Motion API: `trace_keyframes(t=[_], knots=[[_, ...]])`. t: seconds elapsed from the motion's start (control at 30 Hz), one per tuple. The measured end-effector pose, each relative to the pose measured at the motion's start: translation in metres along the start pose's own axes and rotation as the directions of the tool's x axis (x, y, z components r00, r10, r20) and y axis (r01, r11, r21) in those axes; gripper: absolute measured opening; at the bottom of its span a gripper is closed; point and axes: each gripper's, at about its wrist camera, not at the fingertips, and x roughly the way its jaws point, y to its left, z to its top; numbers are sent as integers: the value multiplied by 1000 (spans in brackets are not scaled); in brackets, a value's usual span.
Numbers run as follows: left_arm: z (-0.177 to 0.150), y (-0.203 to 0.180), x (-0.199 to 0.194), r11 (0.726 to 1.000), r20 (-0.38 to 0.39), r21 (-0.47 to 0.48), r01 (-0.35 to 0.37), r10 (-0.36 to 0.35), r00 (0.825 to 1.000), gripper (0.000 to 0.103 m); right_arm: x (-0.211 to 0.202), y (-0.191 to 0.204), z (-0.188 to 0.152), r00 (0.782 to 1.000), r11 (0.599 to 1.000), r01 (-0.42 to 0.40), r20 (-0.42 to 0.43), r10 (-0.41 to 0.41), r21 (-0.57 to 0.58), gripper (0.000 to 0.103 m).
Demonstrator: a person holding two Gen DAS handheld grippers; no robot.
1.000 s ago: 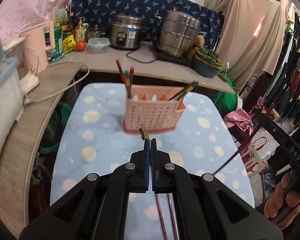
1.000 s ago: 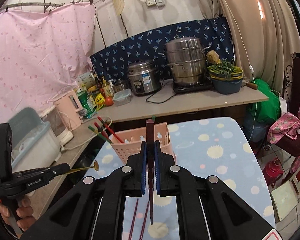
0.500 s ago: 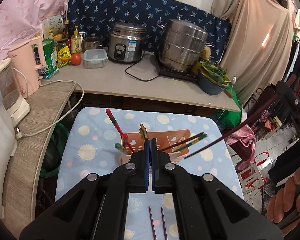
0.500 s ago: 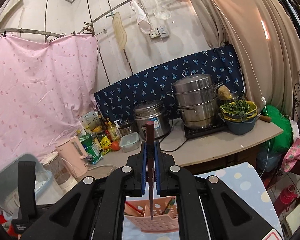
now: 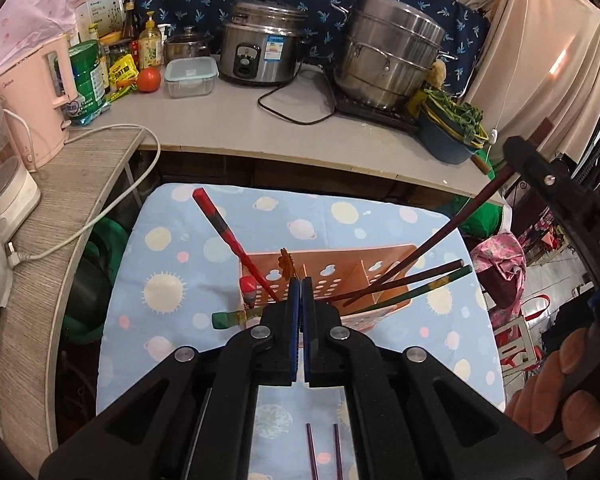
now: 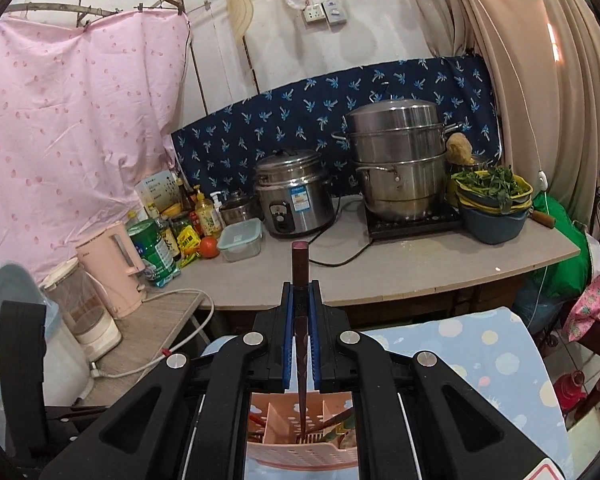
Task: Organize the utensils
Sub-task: 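Carry the gold spoon and dark-red chopstick up and drop both into the pink caddy, then move both open tools back to the last two dark-red chopsticks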
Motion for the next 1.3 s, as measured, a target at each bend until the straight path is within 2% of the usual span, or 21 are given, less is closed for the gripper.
trace_keyframes(t=[0.2, 0.37, 0.43, 0.5, 0.53, 0.7, 1.0, 1.13, 1.3], knots=[[-4, -1, 12, 1000, -18, 13, -7, 7, 1000, 1, 18, -5, -15, 997, 1000, 4, -73, -4, -8, 7], [-5, -1, 8, 1000, 6, 8, -6, 6, 1000, 3, 17, -8, -20, 996, 1000, 6, -84, -7, -5, 11], [-6, -2, 5, 1000, 16, 10, -11, 10, 1000, 10, 14, -9, -21, 997, 1000, 8, -82, -8, -4, 15], [-7, -3, 2, 1000, 28, 7, -22, 22, 999, 32, 9, -10, -21, 997, 1000, 3, -81, -3, 0, 15], [-8, -4, 0, 1000, 39, 8, -30, 30, 999, 34, 7, -10, -21, 997, 1000, 4, -79, -4, -1, 15], [-13, -13, -8, 997, 67, 34, -63, 61, 996, 34, -10, -10, -22, 998, 1000, 6, -59, -7, -5, 22], [-31, -24, -40, 989, 145, 67, -136, 125, 982, 40, -57, -15, -30, 999, 1000, 1, -48, -1, 3, 23], [-49, -25, -53, 983, 163, 74, -170, 156, 974, 40, -80, -16, -51, 998, 1000, 18, -66, -19, -11, 27], [-82, -25, -60, 976, 153, 84, -203, 189, 970, 40, -101, -17, -88, 993, 998, 42, -110, -47, -42, 27]])
